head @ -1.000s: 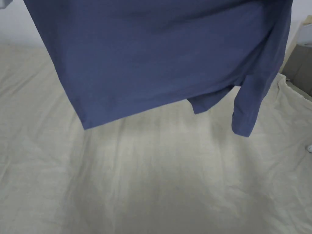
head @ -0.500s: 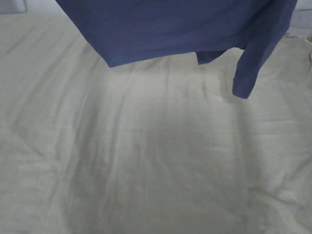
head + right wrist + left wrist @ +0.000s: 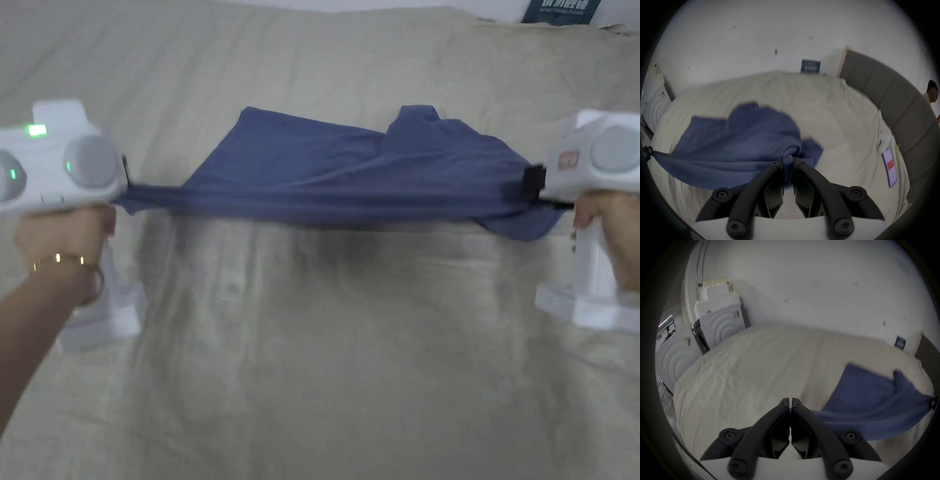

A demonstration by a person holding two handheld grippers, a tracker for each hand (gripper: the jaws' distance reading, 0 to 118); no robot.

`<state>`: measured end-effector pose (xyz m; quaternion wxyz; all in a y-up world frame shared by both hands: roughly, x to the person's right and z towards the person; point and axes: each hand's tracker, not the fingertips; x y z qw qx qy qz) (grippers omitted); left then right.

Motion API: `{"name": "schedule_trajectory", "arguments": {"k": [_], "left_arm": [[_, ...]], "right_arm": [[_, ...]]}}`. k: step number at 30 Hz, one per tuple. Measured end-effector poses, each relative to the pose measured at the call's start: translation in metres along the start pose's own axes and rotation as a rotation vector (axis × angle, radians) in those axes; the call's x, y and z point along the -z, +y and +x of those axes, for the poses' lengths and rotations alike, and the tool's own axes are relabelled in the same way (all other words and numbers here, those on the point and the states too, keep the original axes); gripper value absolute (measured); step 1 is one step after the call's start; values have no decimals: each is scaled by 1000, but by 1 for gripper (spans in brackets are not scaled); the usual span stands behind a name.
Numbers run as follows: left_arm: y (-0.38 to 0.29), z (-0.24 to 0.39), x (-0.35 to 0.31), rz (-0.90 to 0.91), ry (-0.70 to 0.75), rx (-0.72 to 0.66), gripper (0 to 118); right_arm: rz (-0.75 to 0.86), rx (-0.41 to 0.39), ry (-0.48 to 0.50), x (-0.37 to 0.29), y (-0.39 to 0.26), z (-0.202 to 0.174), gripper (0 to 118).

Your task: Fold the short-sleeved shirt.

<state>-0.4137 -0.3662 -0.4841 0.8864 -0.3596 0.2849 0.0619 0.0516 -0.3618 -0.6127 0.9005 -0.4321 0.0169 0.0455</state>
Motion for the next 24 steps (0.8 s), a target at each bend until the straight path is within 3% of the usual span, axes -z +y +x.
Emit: {"name": "schedule_trajectory", "arguments": {"k": [2, 9, 16, 24], "left_arm": [[-35, -12, -8, -43, -11, -30, 0], [-115, -64, -58, -121, -44, -82, 0], [-167, -120, -122, -176, -88, -118, 0], [-216, -149, -157, -222, -82, -106, 0]], "right_arm": [[-21, -11, 14, -4, -31, 4, 9], [-56, 74, 78, -48, -116, 24, 8], [-67, 26, 133, -114, -193, 40, 8], [-89, 48, 161, -162, -265, 47, 8]]}}
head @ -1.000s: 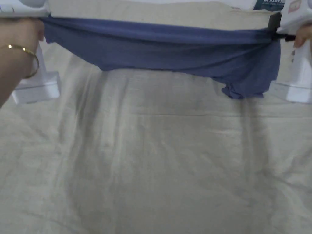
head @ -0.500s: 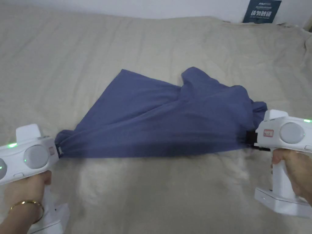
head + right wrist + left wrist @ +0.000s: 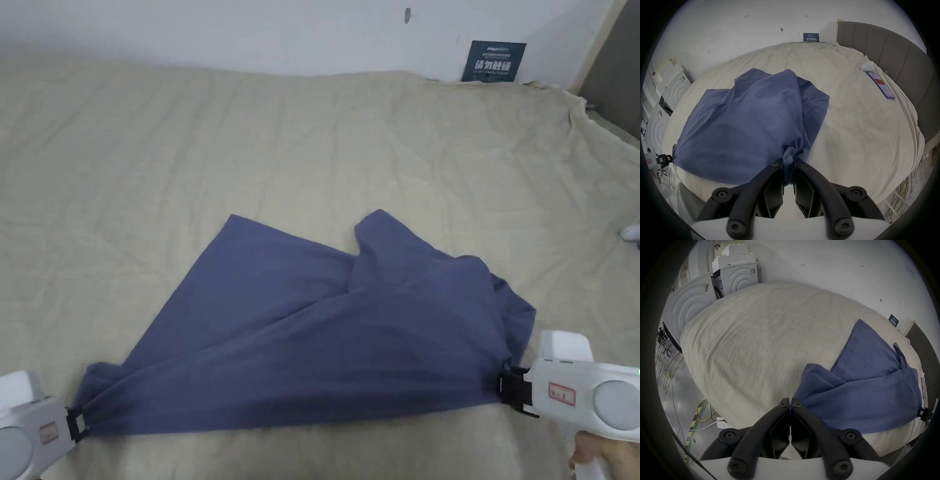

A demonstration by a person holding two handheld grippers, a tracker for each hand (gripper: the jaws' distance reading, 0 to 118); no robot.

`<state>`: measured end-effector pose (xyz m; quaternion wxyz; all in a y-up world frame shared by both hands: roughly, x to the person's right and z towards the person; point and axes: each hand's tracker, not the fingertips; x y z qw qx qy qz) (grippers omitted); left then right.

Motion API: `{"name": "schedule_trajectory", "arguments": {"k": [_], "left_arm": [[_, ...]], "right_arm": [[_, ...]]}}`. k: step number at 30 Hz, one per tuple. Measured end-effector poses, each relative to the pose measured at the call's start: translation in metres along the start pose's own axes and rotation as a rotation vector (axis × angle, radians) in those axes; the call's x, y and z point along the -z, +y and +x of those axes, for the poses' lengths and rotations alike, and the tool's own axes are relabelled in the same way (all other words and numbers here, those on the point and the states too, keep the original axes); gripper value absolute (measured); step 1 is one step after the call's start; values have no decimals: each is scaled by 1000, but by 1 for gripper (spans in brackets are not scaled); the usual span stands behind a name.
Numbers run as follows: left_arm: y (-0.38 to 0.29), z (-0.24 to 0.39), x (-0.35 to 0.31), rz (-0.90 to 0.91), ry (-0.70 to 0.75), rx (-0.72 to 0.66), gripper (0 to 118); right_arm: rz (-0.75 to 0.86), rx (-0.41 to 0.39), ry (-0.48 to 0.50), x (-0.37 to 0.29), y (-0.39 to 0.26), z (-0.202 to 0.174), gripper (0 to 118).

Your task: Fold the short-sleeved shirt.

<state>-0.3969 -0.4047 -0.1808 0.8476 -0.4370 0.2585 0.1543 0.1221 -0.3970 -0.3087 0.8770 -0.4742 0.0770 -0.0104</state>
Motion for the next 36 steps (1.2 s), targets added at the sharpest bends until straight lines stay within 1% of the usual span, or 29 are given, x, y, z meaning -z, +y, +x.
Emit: {"name": "schedule_trajectory", "arguments": {"k": [4, 6, 7, 8, 9, 10, 11, 12, 13, 14, 16, 19, 22, 24, 26, 28, 30, 32, 33, 35, 36], "left_arm": [[-12, 0, -2, 10, 14, 41, 0], [-11, 2, -1, 5, 0, 42, 0], [-13, 4, 0, 9, 3, 39, 8], [-12, 5, -1, 11, 8, 33, 19], [-11, 5, -1, 7, 12, 30, 36], [-10, 3, -2, 5, 16, 30, 70], [-10, -1, -3, 1, 20, 28, 90], [-8, -7, -6, -4, 25, 9, 104], [-4, -13, -12, 1, 39, -22, 109], [1, -18, -19, 26, 51, -55, 109], [13, -29, -35, 93, 72, -106, 109], [37, -32, -61, 175, 78, -101, 110], [60, -20, -87, 292, 61, -58, 110], [71, -3, -105, 394, 15, -29, 110], [77, 16, -123, 497, -36, -15, 111], [75, 35, -137, 598, -91, 12, 111], [68, 53, -148, 708, -119, 50, 110], [55, 68, -154, 777, -134, 134, 106], [48, 75, -156, 797, -141, 177, 101], [36, 81, -156, 803, -202, 219, 85], [30, 83, -157, 803, -249, 218, 79]], "right_arm": [[-5, 4, 4, -3, -13, 2, 8], [-10, 20, -1, 1, -15, -1, 9], [-9, 25, -7, 3, -15, -2, 9], [-8, 24, -13, 4, -15, -4, 9], [-10, 21, -21, 5, -15, -4, 13], [-17, 20, -28, 5, -15, -4, 31], [-24, 14, -31, 2, -14, -3, 53], [-30, 4, -42, -2, -14, -2, 78], [-37, -8, -61, -6, -12, 0, 97], [-40, -17, -83, -13, -13, -2, 99], [10, -74, -130, -30, -6, 2, 99], [117, -108, -186, -58, 10, 8, 99], [260, -107, -181, -95, 28, 5, 100], [388, -93, -171, -121, 40, -4, 103], [499, -107, -148, -142, 46, -15, 109], [637, -118, -130, -162, 45, -28, 112], [757, -143, -135, -174, 40, -41, 113], [837, -170, -131, -182, 33, -53, 113], [858, -174, -117, -185, 29, -58, 113], [874, -174, -85, -187, 20, -64, 112], [881, -176, -73, -187, 15, -67, 111]]}}
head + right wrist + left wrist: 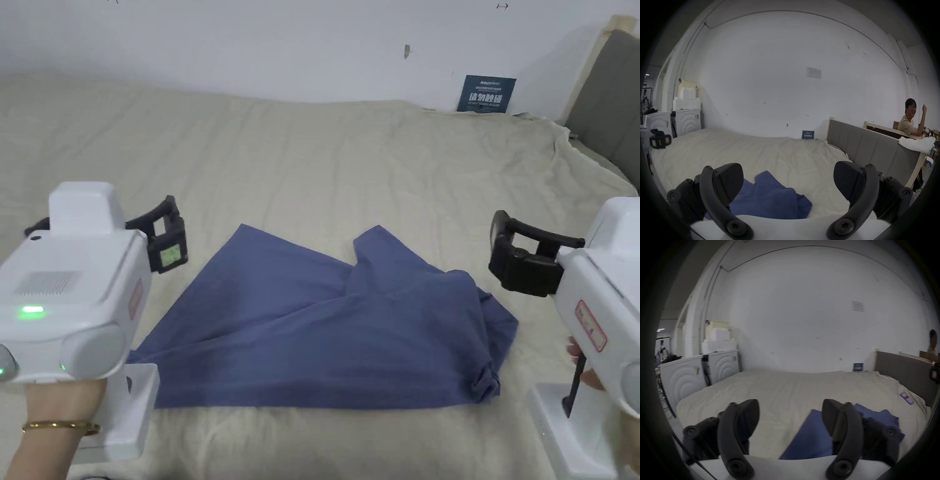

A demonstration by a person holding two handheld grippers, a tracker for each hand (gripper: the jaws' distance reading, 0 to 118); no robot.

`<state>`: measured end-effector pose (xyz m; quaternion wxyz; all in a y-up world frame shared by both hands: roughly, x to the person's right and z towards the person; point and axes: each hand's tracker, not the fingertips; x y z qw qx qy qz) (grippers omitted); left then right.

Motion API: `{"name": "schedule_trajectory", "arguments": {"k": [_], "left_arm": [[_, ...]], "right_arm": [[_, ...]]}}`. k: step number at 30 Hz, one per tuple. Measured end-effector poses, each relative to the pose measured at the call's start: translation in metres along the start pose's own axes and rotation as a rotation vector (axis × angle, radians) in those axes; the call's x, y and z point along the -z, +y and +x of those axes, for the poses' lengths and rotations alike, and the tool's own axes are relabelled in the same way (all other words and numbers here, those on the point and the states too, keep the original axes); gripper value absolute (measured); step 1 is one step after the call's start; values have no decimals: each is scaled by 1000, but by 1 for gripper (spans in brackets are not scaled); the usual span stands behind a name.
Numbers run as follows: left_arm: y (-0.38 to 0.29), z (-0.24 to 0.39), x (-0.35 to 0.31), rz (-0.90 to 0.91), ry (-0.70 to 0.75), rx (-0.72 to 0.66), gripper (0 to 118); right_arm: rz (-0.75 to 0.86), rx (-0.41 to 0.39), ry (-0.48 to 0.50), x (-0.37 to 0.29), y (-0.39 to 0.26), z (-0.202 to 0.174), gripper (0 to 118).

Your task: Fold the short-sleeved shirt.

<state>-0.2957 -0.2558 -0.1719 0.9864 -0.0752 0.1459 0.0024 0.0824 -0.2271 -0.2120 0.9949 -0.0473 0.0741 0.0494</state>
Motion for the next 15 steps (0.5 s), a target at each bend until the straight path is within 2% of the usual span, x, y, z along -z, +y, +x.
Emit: {"name": "schedule_trajectory", "arguments": {"k": [2, 3, 4, 5, 6, 7, 8, 9, 15], "left_arm": [[-6, 7, -6, 3, -23, -6, 63], [-10, 9, -6, 4, -18, 3, 48], [-13, 12, -8, 8, -19, 12, 23], [-16, 14, -9, 14, -17, 27, 8], [-18, 16, -10, 18, -13, 40, 0], [-18, 18, -12, 20, -17, 44, 0], [-18, 17, -12, 14, -30, 41, 0], [-18, 17, -12, 6, -39, 34, 0], [-23, 18, -8, -16, -34, 20, 0]], "right_arm": [[7, -1, 11, -3, -7, -3, 102], [6, -3, 16, -5, -11, -6, 93], [-1, -5, 23, -5, -13, -8, 74], [-9, -4, 29, -6, -16, -9, 54], [-16, 3, 31, -7, -19, -11, 33], [-22, 13, 30, -7, -22, -12, 8], [-25, 24, 24, -7, -24, -12, 2], [-31, 31, 21, -7, -26, -12, 1], [-73, 54, 14, 3, -36, -8, 0]]}}
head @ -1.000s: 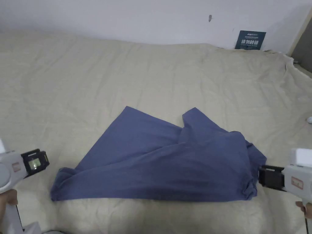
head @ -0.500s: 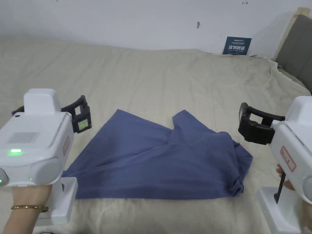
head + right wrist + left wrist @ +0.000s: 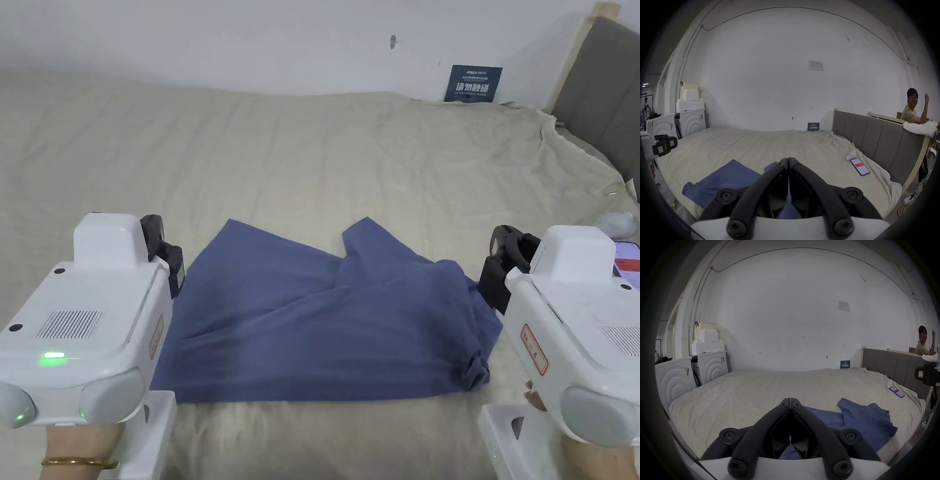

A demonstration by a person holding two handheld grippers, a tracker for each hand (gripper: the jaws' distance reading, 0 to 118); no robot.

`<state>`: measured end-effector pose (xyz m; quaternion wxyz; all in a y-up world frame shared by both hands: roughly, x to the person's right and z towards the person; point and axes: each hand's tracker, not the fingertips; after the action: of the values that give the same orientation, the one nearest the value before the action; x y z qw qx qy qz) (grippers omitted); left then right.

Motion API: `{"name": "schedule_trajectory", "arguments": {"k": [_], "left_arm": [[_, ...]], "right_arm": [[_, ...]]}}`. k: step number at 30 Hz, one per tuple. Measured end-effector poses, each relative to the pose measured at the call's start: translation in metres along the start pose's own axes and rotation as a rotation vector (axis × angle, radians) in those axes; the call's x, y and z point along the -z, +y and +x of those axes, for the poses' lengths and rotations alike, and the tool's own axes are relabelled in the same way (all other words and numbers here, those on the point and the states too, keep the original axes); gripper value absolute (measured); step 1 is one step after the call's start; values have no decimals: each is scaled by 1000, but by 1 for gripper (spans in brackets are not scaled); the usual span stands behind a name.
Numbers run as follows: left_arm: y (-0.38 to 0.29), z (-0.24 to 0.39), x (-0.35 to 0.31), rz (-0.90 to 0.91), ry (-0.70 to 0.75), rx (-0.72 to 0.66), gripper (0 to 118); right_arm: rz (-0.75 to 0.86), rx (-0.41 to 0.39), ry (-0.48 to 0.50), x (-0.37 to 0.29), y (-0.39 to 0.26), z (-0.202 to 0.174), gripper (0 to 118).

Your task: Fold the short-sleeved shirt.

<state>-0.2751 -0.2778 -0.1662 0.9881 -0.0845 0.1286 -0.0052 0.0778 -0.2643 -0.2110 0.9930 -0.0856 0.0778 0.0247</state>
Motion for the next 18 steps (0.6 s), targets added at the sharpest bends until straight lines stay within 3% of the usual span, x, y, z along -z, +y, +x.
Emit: {"name": "schedule_trajectory", "arguments": {"k": [8, 14, 16, 18], "left_arm": [[-3, 4, 2, -21, -2, -4, 0], [-2, 5, 5, -35, -1, -12, 0], [-2, 6, 7, -42, 1, -19, 0], [-4, 6, 12, -51, -1, -28, 0]], "right_arm": [[-23, 9, 5, 2, 4, 5, 0], [-74, -14, 44, 40, 29, 25, 0], [-117, -42, 57, 63, 44, 27, 0], [-259, -63, 80, 96, 58, 32, 0]]}}
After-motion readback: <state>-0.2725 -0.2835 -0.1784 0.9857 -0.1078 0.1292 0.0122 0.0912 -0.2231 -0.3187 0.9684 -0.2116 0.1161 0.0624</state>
